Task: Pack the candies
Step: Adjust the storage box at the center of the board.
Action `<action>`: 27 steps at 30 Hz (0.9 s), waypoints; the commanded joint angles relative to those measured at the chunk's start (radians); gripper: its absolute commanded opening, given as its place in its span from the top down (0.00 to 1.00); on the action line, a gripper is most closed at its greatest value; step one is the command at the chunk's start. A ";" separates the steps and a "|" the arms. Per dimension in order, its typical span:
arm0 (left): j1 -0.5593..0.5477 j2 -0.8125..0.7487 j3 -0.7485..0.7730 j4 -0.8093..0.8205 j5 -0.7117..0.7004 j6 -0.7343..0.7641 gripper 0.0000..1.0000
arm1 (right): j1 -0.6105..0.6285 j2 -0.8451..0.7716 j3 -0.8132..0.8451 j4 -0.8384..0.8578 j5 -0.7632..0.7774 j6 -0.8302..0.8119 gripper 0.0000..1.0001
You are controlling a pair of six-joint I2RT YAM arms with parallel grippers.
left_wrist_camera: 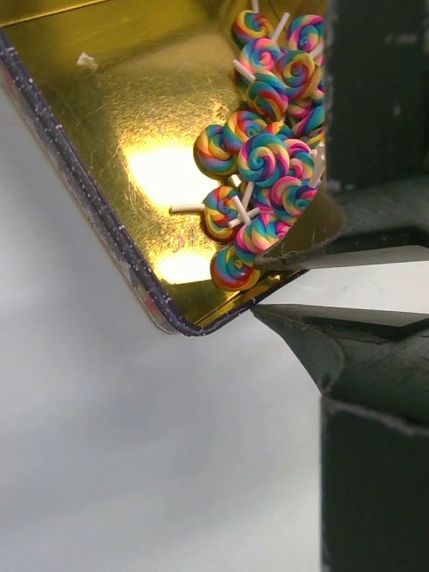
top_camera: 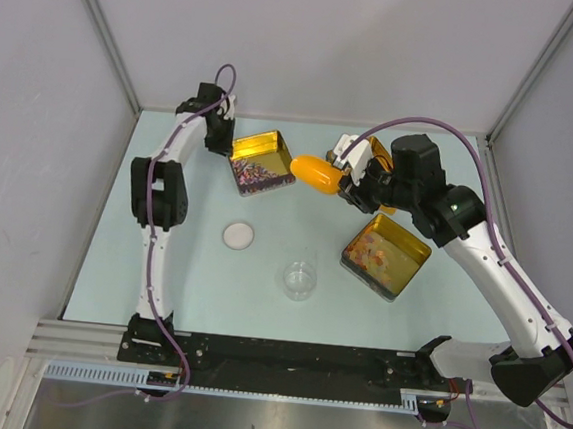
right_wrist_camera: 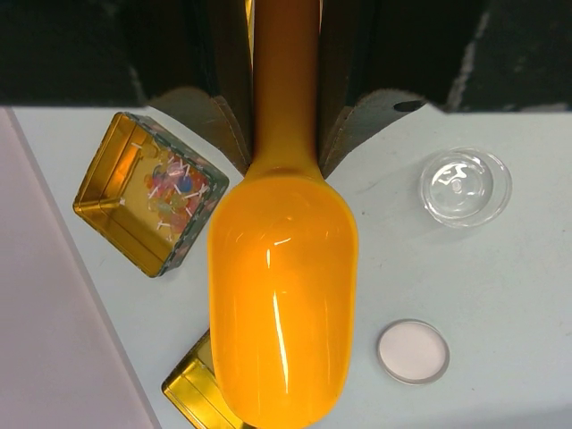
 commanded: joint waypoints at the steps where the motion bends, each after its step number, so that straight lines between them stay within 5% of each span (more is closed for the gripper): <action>1: -0.022 0.007 0.090 -0.013 -0.011 0.094 0.76 | 0.005 -0.032 0.003 0.029 -0.011 0.018 1.00; 27: -0.152 0.085 0.193 -0.062 -0.014 0.240 0.72 | 0.016 -0.021 0.001 0.028 -0.016 0.018 1.00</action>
